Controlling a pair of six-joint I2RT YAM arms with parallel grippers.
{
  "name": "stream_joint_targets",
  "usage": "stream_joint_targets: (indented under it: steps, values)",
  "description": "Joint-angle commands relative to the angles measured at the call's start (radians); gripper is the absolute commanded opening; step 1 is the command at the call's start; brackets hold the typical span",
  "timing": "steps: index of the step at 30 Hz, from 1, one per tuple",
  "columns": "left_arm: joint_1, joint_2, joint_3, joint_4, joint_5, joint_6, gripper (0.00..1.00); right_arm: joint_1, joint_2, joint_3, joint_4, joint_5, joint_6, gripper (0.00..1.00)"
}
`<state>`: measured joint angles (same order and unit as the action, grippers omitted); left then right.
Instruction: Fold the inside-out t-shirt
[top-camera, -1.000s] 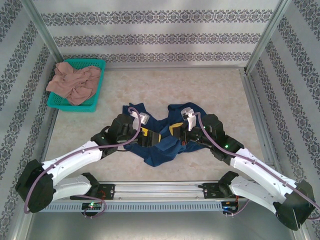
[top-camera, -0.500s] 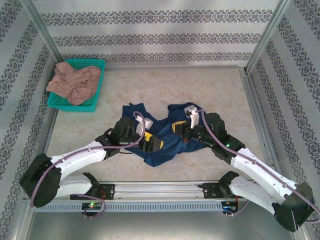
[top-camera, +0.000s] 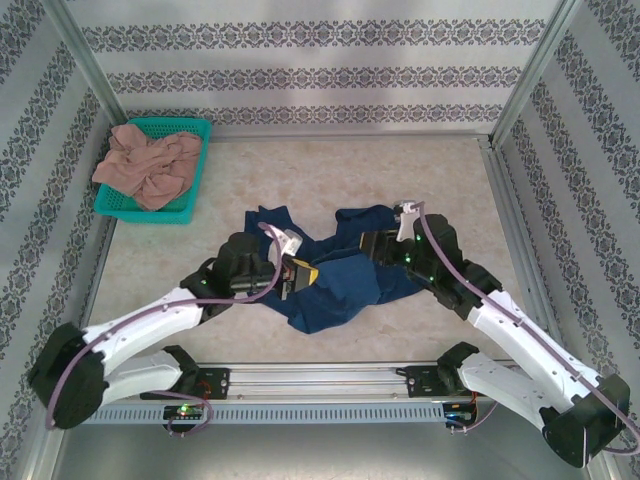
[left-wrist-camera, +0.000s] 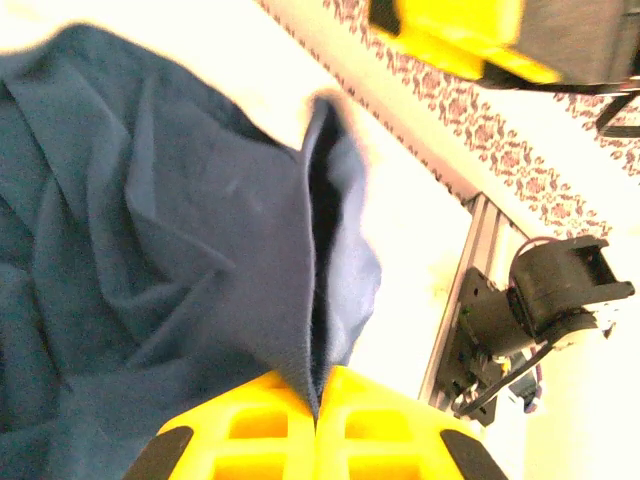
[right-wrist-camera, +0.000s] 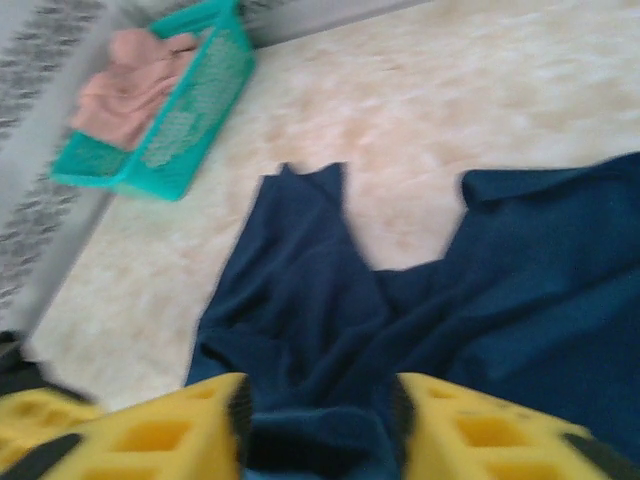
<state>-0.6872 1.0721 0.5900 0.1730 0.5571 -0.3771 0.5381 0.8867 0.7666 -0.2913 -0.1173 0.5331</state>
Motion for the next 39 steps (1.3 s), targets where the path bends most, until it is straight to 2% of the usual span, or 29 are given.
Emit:
stream_joint_targets:
  steps: [1,3,6,8,11,14,21,25,28,29,31,33,34,36,39]
  values:
    - [-0.005,-0.05,0.032,-0.152,-0.101,0.102,0.0,-0.028,0.008,0.084,-0.216,0.114,-0.02,0.52]
    - [0.001,-0.057,0.069,-0.234,-0.148,0.125,0.0,-0.072,0.03,0.134,-0.314,0.074,-0.082,0.66]
    - [0.029,-0.065,0.171,-0.412,-0.273,0.124,0.0,-0.143,0.096,0.162,-0.423,0.035,-0.133,0.74]
    - [0.072,-0.071,0.264,-0.564,-0.366,0.111,0.0,-0.2,0.165,0.14,-0.419,0.016,-0.125,0.78]
    - [0.157,-0.09,0.372,-0.71,-0.42,0.096,0.0,-0.287,0.295,0.128,-0.383,0.026,-0.106,0.78]
    - [0.21,-0.103,0.419,-0.761,-0.44,0.108,0.0,-0.302,0.422,0.14,-0.373,0.093,-0.103,0.78]
    - [0.234,-0.11,0.411,-0.733,-0.433,0.104,0.0,-0.337,0.612,0.19,-0.362,0.218,-0.153,0.75]
    - [0.252,-0.117,0.413,-0.735,-0.43,0.108,0.0,-0.382,0.733,0.27,-0.372,0.211,-0.177,0.7]
    - [0.266,-0.127,0.407,-0.733,-0.425,0.113,0.0,-0.405,0.822,0.311,-0.372,0.2,-0.189,0.59]
    - [0.27,-0.129,0.404,-0.73,-0.422,0.115,0.0,-0.412,0.844,0.318,-0.357,0.188,-0.191,0.53]
    - [0.284,-0.134,0.396,-0.724,-0.416,0.114,0.0,-0.428,0.897,0.351,-0.344,0.149,-0.198,0.36]
    - [0.301,-0.135,0.396,-0.725,-0.42,0.111,0.0,-0.44,0.926,0.378,-0.349,0.146,-0.203,0.12]
    - [0.318,-0.137,0.404,-0.732,-0.429,0.109,0.0,-0.44,0.911,0.381,-0.348,0.156,-0.202,0.05]
    - [0.364,-0.144,0.444,-0.748,-0.442,0.106,0.0,-0.438,0.806,0.348,-0.31,0.166,-0.201,0.01]
    - [0.438,-0.15,0.537,-0.749,-0.444,0.105,0.0,-0.448,0.567,0.281,-0.235,0.108,-0.186,0.0]
